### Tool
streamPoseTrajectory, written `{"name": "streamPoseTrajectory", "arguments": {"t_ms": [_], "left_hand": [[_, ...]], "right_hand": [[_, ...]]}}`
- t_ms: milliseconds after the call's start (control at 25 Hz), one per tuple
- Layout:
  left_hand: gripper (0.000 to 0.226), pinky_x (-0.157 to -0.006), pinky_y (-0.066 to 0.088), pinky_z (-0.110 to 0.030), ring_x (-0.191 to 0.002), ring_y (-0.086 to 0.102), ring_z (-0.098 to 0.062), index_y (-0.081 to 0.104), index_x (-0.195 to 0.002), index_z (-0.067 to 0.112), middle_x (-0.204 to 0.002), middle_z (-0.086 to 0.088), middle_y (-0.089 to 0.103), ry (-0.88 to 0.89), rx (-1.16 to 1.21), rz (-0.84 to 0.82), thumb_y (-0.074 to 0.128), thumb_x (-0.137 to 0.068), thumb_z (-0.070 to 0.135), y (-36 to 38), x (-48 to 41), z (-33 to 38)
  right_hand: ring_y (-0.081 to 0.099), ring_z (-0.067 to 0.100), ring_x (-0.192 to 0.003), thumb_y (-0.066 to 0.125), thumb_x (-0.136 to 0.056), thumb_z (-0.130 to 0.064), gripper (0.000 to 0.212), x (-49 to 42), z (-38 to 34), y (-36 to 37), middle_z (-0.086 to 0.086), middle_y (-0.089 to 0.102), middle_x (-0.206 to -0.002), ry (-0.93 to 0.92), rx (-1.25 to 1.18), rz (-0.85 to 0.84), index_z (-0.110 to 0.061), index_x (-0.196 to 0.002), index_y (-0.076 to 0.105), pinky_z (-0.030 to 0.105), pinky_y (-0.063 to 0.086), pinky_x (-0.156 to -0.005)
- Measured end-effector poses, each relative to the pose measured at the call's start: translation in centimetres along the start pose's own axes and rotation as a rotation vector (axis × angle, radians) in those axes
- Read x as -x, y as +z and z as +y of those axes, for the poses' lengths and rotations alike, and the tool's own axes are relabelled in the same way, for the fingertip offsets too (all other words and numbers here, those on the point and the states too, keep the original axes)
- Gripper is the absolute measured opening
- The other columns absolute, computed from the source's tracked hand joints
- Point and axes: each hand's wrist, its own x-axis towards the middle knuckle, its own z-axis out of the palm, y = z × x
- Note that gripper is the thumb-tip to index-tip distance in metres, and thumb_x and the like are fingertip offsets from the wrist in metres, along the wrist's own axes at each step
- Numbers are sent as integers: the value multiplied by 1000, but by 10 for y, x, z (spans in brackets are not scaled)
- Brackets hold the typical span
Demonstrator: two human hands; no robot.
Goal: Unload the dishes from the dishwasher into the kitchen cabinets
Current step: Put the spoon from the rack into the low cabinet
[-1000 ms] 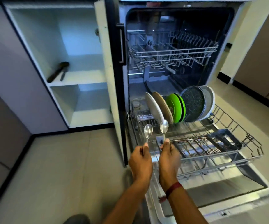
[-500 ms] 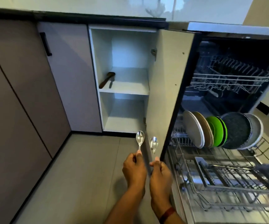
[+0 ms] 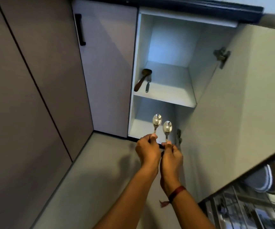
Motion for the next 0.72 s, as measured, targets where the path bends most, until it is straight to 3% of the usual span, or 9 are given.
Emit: {"name": "streamPoseTrajectory", "arguments": {"t_ms": [160, 280, 360, 480, 560, 720], "left_hand": [[23, -55, 39, -13, -71, 55, -3, 71, -101, 13, -87, 5, 63, -89, 24, -48, 49, -100, 20, 11, -55, 33], [22, -66, 50, -21, -82, 62, -13, 71, -101, 15, -95, 2, 68, -131, 18, -81, 50, -100, 23, 17, -85, 55], [22, -75, 56, -31, -86, 66, -20, 73, -94, 16, -94, -3, 71, -138, 6, -118, 52, -99, 23, 22, -104, 69], [25, -71, 55, -28, -78, 66, -18, 71, -79, 18, -82, -2, 69, -153, -14, -140, 55, -97, 22, 22, -125, 94], [24, -69, 54, -26, -76, 65, -16, 70, -77, 20, -79, 0, 68, -171, -21, -153, 56, -97, 21, 20, -135, 110], [27, -75, 59, -38, -78, 67, -25, 70, -72, 16, -77, -7, 69, -220, 12, -201, 55, -95, 18, 19, -153, 126]], "right_hand": [[55, 22, -73, 44, -101, -35, 27, -45, -34, 42, 4, 60, -76, 15, 3, 9, -25, -85, 64, 35, 47, -67], [55, 19, -71, 45, -101, -33, 27, -66, -63, 67, 2, 58, -72, 26, -6, 19, -26, -82, 64, 34, 48, -64], [59, 23, -72, 48, -99, -31, 27, -79, -81, 85, 5, 62, -73, 55, -5, 50, -24, -79, 65, 39, 52, -67], [66, 30, -80, 55, -96, -27, 24, -94, -100, 111, 10, 69, -81, 119, 7, 83, -21, -76, 67, 44, 57, -76], [67, 30, -80, 57, -94, -27, 22, -104, -109, 124, 10, 70, -83, 153, 27, 104, -18, -78, 69, 45, 58, -75], [68, 29, -76, 62, -90, -23, 20, -118, -123, 142, 8, 71, -77, 189, 47, 109, -11, -75, 70, 42, 59, -67]]}}
